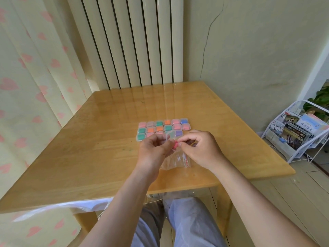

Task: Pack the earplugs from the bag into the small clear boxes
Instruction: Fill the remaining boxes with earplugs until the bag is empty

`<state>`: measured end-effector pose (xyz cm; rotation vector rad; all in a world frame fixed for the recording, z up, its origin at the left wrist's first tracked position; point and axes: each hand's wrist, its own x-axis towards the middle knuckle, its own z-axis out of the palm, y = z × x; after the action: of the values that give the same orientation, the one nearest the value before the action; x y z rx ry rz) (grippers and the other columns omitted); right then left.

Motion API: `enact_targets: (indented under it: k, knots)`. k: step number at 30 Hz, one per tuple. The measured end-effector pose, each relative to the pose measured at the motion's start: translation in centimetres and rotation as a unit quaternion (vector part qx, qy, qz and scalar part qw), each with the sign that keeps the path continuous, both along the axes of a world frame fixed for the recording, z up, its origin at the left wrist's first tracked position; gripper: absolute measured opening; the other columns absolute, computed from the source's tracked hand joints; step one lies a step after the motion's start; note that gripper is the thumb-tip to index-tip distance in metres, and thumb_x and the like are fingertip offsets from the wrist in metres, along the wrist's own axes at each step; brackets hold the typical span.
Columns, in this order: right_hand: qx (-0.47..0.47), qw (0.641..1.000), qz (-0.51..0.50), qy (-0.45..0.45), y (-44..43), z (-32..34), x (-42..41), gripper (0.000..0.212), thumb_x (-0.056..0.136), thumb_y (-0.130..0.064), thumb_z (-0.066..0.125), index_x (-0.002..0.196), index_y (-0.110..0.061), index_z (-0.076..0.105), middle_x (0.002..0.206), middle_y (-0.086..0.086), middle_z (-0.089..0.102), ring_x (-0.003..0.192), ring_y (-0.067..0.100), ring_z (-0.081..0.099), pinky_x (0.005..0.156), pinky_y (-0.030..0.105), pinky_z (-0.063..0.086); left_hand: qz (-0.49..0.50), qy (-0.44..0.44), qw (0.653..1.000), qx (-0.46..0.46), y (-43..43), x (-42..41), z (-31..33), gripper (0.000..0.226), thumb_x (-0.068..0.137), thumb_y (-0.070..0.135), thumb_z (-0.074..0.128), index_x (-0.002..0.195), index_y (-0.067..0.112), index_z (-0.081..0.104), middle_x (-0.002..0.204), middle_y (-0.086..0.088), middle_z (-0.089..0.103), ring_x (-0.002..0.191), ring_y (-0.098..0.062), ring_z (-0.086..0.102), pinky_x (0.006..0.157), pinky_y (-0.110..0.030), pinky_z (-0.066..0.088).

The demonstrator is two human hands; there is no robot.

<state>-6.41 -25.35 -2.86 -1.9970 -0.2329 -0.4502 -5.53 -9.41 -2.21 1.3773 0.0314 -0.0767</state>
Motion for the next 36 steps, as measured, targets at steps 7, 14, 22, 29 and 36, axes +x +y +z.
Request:
enact_targets:
  k: [7, 14, 22, 29, 36]
  knots:
    - [-0.001, 1.000, 0.014, 0.022, -0.13, -0.25, 0.25, 0.020, 0.083, -0.008, 0.076, 0.080, -0.028, 0.080, 0.085, -0.009, 0.073, 0.076, 0.009, 0.067, 0.071, 0.023, 0.055, 0.017, -0.002, 1.000, -0.007, -0.01, -0.03, 0.00, 0.013, 0.085, -0.006, 0.072, 0.097, -0.004, 0.070, 0.099, -0.021, 0.074, 0.096, -0.035, 0.072, 0.085, -0.039, 0.061]
    - [-0.023, 0.999, 0.032, 0.009, -0.13, -0.10, 0.04, 0.020, 0.086, -0.010, 0.073, 0.090, -0.028, 0.081, 0.093, -0.013, 0.073, 0.084, 0.011, 0.069, 0.074, 0.022, 0.055, 0.003, -0.007, 1.000, -0.016, 0.08, -0.05, 0.09, 0.011, 0.088, -0.001, 0.071, 0.099, -0.002, 0.072, 0.099, -0.020, 0.075, 0.100, -0.037, 0.071, 0.090, -0.043, 0.059]
    - [-0.010, 0.999, 0.032, 0.036, -0.04, -0.39, 0.01, 0.032, 0.086, -0.014, 0.074, 0.116, -0.024, 0.073, 0.097, -0.011, 0.070, 0.081, 0.009, 0.065, 0.069, 0.017, 0.051, -0.005, -0.005, 0.999, -0.038, 0.30, -0.18, 0.35, 0.014, 0.088, -0.002, 0.069, 0.102, -0.004, 0.071, 0.101, -0.021, 0.074, 0.098, -0.035, 0.072, 0.089, -0.039, 0.059]
    - [-0.011, 0.999, 0.028, 0.019, -0.14, -0.36, 0.29, 0.047, 0.088, -0.022, 0.074, 0.133, -0.027, 0.060, 0.103, -0.013, 0.069, 0.081, 0.005, 0.063, 0.070, 0.017, 0.051, -0.056, -0.018, 0.996, -0.071, 0.58, -0.39, 0.50, 0.020, 0.091, 0.005, 0.068, 0.109, -0.003, 0.070, 0.109, -0.017, 0.074, 0.105, -0.031, 0.071, 0.094, -0.037, 0.055]
    - [-0.045, 0.997, 0.015, -0.060, 0.13, -0.38, 0.55, 0.026, 0.094, -0.018, 0.069, 0.119, -0.019, 0.070, 0.112, -0.006, 0.066, 0.084, 0.001, 0.061, 0.073, 0.011, 0.047, -0.056, -0.055, 0.997, -0.006, 0.62, -0.60, 0.23, 0.021, 0.088, 0.015, 0.074, 0.107, 0.008, 0.073, 0.106, -0.023, 0.072, 0.098, -0.032, 0.071, 0.086, -0.034, 0.059]
